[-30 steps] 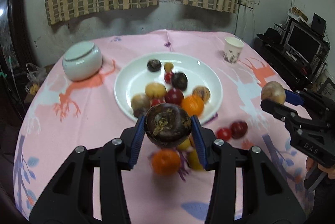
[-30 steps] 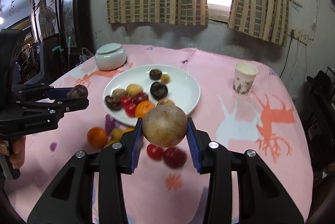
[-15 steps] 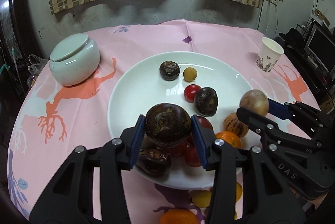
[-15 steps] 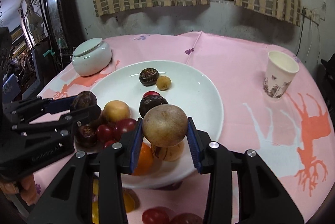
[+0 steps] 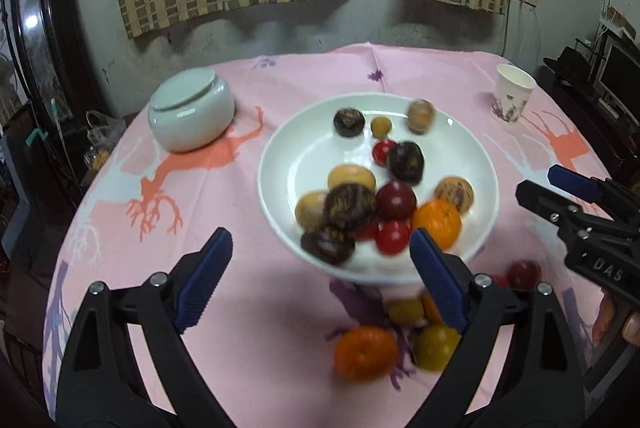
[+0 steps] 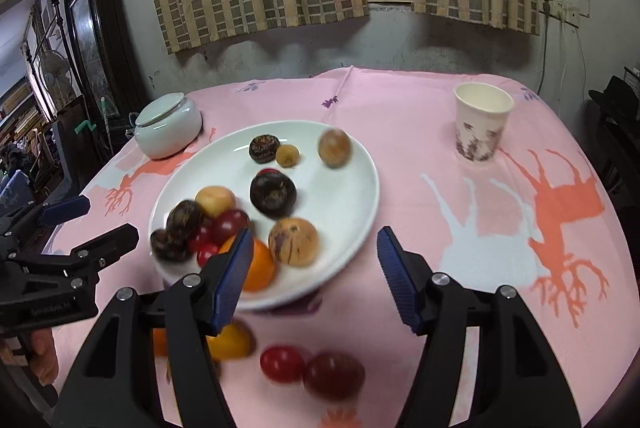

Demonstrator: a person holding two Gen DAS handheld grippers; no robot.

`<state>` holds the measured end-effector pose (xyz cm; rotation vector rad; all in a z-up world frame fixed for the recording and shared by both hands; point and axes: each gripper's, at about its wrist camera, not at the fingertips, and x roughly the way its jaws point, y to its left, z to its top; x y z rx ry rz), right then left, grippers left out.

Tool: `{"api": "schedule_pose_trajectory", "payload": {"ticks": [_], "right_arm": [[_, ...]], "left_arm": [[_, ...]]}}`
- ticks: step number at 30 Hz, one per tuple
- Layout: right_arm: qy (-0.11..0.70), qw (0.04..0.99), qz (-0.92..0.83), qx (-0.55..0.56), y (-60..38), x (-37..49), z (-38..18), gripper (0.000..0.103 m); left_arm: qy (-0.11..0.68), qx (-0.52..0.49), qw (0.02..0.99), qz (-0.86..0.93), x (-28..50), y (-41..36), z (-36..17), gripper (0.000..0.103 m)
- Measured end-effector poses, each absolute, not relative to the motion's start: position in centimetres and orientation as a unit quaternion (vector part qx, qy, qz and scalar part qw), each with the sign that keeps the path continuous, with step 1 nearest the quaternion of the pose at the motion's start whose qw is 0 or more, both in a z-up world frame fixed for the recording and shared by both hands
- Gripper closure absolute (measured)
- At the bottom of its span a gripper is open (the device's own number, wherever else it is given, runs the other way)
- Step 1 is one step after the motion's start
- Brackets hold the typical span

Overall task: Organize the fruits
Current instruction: 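Carry the mangosteen and brown round fruit onto the white plate and open both tools, then grasp a mandarin orange with the left tool while the right tool grasps a dark red tomato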

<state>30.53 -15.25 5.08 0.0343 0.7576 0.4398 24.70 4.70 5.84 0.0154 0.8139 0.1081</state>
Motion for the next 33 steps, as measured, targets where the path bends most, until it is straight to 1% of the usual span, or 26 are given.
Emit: {"api": "schedule_pose_trajectory", "payload": {"ticks": [6,8,10,11,13,15,19,28,33], "right_arm": [[0.371,0.903,0.216,0.023,-17.6,25.8,5.7,0.037],[0.374,0.901,0.216,0.027,-18.0,24.4,5.5,0.036],[0.379,0.899,0.218,0.030,-18.3,23.1,5.1,0.026],[0.381,0.898,0.217,0.028,-18.4,22.4,4.8,0.023],[0.377,0.899,0.221,0.022,-18.5,21.2,4.5,0.015],[0.374,0.900,0.224,0.013,-18.6,20.5,4.3,0.011],[0.369,0.900,0.229,0.032,-19.3,20.1,3.8,0.008],[0.400,0.888,0.222,0.045,-19.4,20.8,1.2,0.008],[0.385,0.894,0.224,0.056,-19.6,20.4,1.5,0.008]], "left_arm": [[0.396,0.007,0.917,0.041,20.3,4.1,5.2,0.009],[0.400,-0.003,0.916,0.036,19.2,4.0,4.6,0.009],[0.407,-0.011,0.912,0.040,18.7,4.0,3.9,0.009],[0.414,-0.015,0.909,0.044,18.4,4.1,3.3,0.009],[0.420,-0.024,0.906,0.044,18.1,4.4,2.5,0.009],[0.425,-0.025,0.904,0.049,18.2,4.7,2.0,0.009],[0.426,-0.024,0.902,0.059,18.1,5.4,1.1,0.009],[0.423,0.027,0.904,0.054,18.5,4.3,-0.2,0.009],[0.438,0.012,0.898,0.047,19.0,4.5,-1.4,0.009]]}}
